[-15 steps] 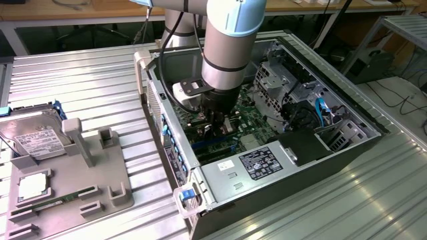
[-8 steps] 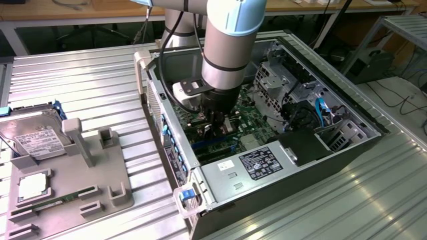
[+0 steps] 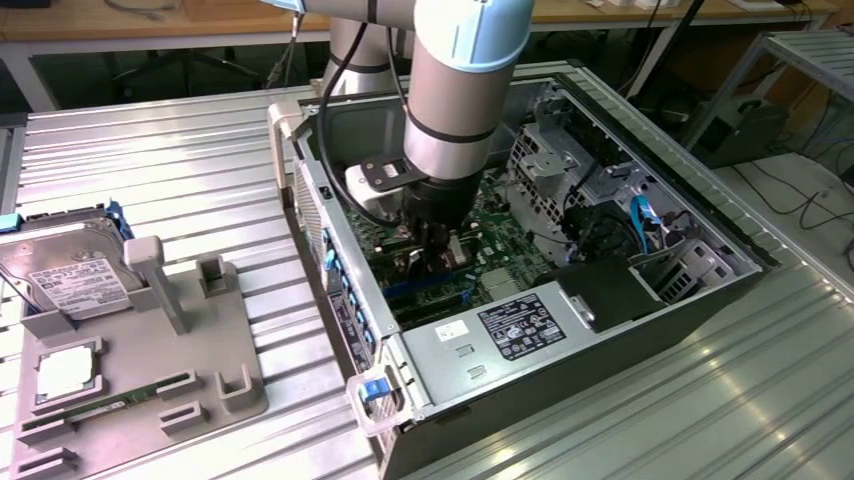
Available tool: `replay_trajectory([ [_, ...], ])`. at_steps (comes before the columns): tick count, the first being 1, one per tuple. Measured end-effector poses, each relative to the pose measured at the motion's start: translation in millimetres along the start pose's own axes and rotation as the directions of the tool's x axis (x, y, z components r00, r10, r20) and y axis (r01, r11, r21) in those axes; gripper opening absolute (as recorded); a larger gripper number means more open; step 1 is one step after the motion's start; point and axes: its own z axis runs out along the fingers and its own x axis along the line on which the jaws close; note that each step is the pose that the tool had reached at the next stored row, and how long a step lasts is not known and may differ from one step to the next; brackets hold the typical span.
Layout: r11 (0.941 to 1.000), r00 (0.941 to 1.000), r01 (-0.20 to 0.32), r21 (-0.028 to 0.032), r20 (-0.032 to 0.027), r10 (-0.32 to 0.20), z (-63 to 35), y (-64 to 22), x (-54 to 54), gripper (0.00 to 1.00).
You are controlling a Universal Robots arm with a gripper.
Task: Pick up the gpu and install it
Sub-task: 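Insert the gpu into the slot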
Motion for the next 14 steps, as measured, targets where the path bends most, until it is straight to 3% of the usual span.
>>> replay_trajectory([
  [14, 1.0000, 1.0000, 0.000, 0.0001, 0.0001, 0.000, 2.3, 0.1, 0.1, 0.28],
])
